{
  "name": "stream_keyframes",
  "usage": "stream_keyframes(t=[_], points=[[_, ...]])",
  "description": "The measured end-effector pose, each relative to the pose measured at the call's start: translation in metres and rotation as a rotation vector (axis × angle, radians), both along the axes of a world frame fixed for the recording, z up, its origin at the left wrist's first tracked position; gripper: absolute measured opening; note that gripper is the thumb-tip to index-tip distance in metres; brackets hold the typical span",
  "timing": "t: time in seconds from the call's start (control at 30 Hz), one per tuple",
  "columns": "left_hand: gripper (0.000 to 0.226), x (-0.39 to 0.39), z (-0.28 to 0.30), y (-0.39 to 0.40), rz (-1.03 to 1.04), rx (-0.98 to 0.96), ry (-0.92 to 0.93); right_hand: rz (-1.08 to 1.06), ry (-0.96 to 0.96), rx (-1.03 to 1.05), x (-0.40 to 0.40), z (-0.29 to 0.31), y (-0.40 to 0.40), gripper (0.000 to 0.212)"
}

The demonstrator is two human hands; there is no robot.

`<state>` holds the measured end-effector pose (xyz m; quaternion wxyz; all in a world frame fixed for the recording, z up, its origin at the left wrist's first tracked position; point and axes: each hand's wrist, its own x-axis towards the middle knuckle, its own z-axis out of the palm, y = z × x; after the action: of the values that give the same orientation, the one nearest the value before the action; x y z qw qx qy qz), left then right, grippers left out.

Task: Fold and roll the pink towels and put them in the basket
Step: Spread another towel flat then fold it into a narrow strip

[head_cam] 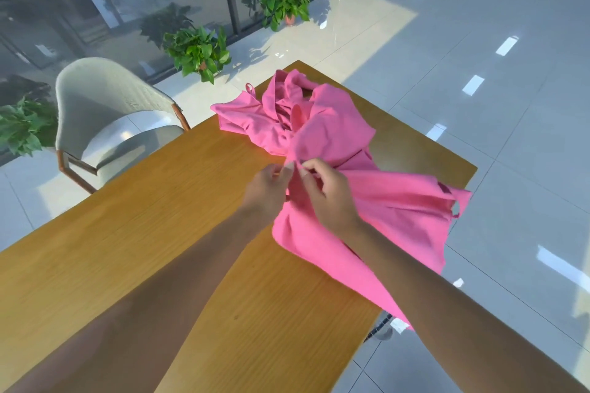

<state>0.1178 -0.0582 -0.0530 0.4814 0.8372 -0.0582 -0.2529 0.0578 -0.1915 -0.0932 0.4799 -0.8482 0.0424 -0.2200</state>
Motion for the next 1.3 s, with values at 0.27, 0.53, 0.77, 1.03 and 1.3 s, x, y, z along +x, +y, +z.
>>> stream_keyframes(t=[0.27,0.53,0.77,1.03,1.3], points=[[0.037,0.009,-0.017,0.031,0.129,0.122,-0.054,0.058,0.084,-0.109,-0.003,-0.008,0.022,0.026],[0.040,-0.002,-0.025,0.057,0.024,0.058,-0.076,-0.581,0.620,0.284,0.086,-0.036,-0.057,0.072],[0.031,0.009,-0.032,0.089,0.078,0.269,-0.164,-0.544,0.400,0.396,0.118,-0.012,-0.023,0.023],[0.049,0.045,0.023,0.099,0.334,-0.032,0.119,0.302,0.241,0.437,0.072,0.025,0.115,0.025],[0.021,0.039,0.016,0.161,0.231,0.248,0.143,0.288,0.284,0.353,0.037,0.009,0.152,0.025]])
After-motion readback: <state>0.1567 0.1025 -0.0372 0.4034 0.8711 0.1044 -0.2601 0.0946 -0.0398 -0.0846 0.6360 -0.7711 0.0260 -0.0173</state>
